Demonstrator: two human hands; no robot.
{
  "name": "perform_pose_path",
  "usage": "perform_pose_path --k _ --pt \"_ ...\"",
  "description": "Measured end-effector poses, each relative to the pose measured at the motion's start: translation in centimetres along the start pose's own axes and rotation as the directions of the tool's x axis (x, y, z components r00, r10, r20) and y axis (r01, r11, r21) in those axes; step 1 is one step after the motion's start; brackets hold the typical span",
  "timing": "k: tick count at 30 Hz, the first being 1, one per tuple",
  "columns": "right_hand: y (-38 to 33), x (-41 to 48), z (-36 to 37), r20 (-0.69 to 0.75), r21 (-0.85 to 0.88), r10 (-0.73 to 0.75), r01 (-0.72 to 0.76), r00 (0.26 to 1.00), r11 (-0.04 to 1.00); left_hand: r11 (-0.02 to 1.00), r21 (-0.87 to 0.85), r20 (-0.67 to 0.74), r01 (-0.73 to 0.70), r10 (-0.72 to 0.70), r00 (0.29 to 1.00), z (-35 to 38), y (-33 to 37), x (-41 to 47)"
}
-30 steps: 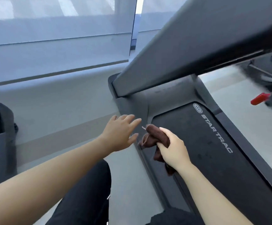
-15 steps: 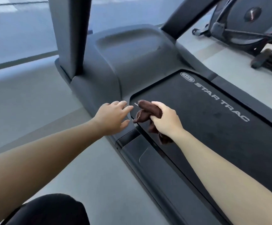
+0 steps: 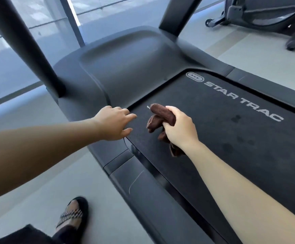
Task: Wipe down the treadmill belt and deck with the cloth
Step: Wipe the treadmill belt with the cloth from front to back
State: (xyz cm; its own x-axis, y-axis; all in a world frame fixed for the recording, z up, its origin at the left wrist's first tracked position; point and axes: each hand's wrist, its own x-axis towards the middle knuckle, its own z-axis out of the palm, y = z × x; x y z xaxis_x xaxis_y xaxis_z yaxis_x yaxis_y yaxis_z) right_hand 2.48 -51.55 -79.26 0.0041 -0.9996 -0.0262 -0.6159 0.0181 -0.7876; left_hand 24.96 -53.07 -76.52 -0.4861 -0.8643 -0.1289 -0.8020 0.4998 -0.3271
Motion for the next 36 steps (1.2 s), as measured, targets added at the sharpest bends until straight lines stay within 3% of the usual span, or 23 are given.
perform_pose_path --k 6,14,17,20,27,30,36 --pt "0.5 5.1 3.8 -0.052 -0.077 -0.021 0.017 0.998 0.997 0.997 -0.055 -0.102 -0.051 0.046 0.994 5.4 -2.7 4.5" --pt "1.9 10.2 7.4 -0.330 -0.205 0.025 -0.098 0.944 0.974 0.986 -0.119 -0.224 -0.119 0.090 0.970 10.6 -9.5 10.9" --pt "1.4 10.7 10.2 -0.220 -0.421 0.108 -0.194 0.969 0.886 0.982 -0.129 -0.231 -0.135 0.103 0.968 11.6 -10.0 11.8" --pt "0.9 10.3 11.8 -0.135 -0.591 0.146 -0.198 0.980 0.782 0.983 -0.113 -0.207 -0.147 0.121 0.971 11.9 -9.9 11.7" --pt "3.2 10.4 9.6 -0.007 -0.620 -0.044 0.031 0.999 0.784 0.988 -0.085 -0.200 -0.132 0.112 0.973 12.4 -9.8 11.9" --pt "4.2 12.0 8.8 0.092 -0.618 -0.050 0.096 0.995 0.781 0.987 -0.103 -0.174 -0.126 0.106 0.979 12.1 -9.8 11.6" --pt "3.5 11.7 10.8 -0.035 -0.541 -0.056 0.028 0.998 0.841 0.971 -0.238 -0.255 -0.017 -0.046 0.966 12.4 -10.1 7.1"
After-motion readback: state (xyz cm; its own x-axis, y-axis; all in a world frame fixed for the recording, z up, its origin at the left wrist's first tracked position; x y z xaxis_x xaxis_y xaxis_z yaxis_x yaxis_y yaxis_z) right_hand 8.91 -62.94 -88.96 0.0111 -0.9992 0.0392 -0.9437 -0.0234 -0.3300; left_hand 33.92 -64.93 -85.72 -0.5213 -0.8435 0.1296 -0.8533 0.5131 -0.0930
